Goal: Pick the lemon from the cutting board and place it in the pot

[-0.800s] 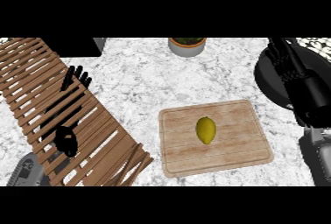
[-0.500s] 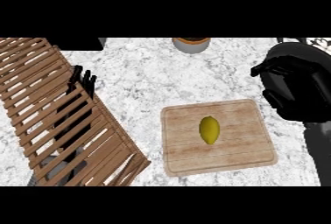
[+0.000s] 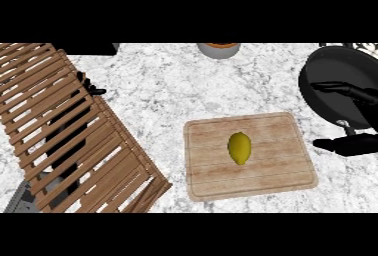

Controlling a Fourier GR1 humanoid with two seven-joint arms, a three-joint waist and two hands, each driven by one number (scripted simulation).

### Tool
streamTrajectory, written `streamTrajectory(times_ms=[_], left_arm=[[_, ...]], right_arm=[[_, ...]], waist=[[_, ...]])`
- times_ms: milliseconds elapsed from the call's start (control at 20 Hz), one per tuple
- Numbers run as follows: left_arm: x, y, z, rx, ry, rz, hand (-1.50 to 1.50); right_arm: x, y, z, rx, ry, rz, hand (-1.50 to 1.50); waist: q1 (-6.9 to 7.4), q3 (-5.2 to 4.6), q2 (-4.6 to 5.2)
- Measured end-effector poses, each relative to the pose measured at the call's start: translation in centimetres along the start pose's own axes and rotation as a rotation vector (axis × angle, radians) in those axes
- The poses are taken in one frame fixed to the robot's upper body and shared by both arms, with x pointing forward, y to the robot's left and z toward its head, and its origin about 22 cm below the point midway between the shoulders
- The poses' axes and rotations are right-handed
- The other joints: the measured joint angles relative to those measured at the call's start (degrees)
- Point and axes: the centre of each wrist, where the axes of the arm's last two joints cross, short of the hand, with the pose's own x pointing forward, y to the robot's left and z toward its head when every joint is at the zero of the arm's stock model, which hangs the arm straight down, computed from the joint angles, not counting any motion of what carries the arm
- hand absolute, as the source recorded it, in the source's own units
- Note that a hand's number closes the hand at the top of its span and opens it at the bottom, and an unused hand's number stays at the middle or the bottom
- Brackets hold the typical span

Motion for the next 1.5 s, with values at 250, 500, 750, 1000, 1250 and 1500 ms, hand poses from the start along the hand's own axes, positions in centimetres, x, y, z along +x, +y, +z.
streamTrajectory(times_ms=[250, 500, 750, 1000, 1250, 1500], left_arm=[[0.3, 0.6, -0.3, -0.022, 0.032, -0.022, 0.0], [0.3, 0.8, -0.3, -0.017, 0.044, -0.034, 0.0], [0.3, 1.0, -0.2, 0.0, 0.066, -0.037, 0.0], [0.4, 0.8, -0.1, 0.013, 0.073, -0.036, 0.0], [0.4, 0.8, -0.1, 0.014, 0.075, -0.032, 0.0], [0.4, 1.4, 0.1, 0.023, 0.08, -0.035, 0.0]], right_arm=[[-0.7, -0.7, 0.5, 0.123, -0.013, 0.131, -1.5], [0.5, -0.4, -1.2, 0.3, 0.051, 0.266, -1.5], [2.3, 1.7, -3.8, 0.421, 0.098, 0.348, -1.5], [3.1, 4.5, -5.2, 0.493, 0.169, 0.386, -1.5], [2.9, 6.9, -6.0, 0.539, 0.255, 0.402, -1.5], [1.9, 9.6, -5.1, 0.587, 0.288, 0.393, -1.5]], waist=[[-0.43, -0.25, -0.29], [-0.63, -0.42, -0.48], [-0.89, -0.59, -0.63], [-1.04, -0.68, -0.61], [-0.96, -0.67, -0.54], [-1.01, -0.76, -0.45]])
